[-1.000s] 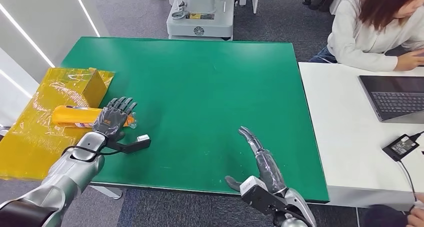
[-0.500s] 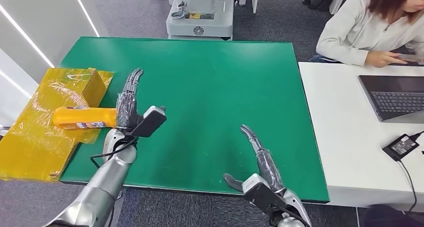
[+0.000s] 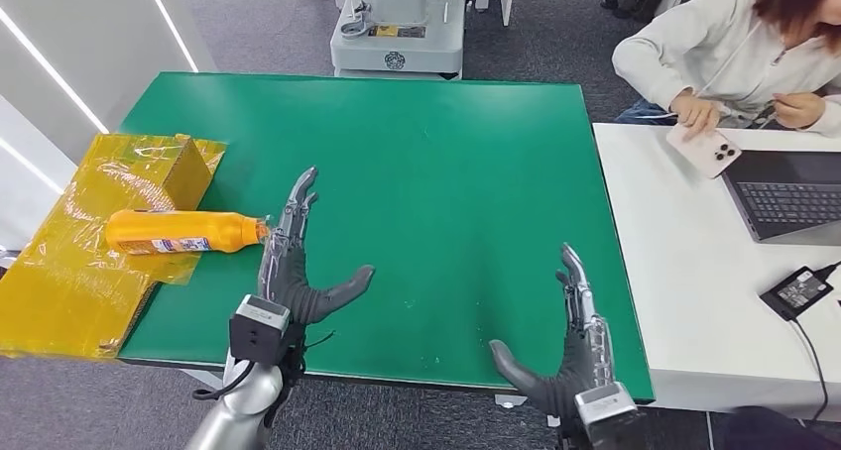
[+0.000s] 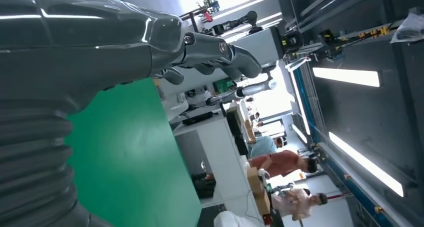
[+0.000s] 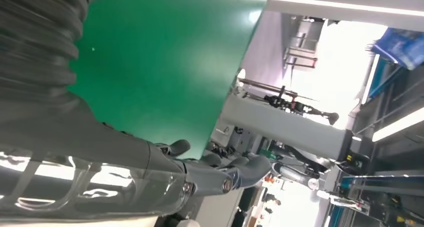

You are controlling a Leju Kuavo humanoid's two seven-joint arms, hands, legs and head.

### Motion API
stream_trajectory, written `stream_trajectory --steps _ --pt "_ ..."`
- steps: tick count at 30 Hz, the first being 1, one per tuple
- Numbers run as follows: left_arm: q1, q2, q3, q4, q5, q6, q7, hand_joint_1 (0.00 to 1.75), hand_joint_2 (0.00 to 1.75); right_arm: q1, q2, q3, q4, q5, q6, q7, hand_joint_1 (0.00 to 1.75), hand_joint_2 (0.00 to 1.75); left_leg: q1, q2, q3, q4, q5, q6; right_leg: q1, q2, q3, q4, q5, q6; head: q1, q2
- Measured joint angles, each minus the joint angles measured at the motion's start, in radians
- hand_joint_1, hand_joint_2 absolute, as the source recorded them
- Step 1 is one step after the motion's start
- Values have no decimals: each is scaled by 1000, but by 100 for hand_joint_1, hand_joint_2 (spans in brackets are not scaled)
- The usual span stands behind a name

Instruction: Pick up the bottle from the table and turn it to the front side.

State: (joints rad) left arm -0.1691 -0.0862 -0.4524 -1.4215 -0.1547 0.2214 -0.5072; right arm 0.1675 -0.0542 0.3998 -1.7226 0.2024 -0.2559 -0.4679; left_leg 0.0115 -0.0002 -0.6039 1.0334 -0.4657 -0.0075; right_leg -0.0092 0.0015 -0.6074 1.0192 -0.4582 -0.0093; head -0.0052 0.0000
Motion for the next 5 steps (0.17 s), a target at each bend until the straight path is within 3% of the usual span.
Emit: stream_trajectory --steps 5 --pt "48 3 -11 -43 24 -12 17 0 175 48 12 -26 -86 -43 -9 -21 0 175 0 0 0 0 0 0 0 0 0 0 0 0 0 0"
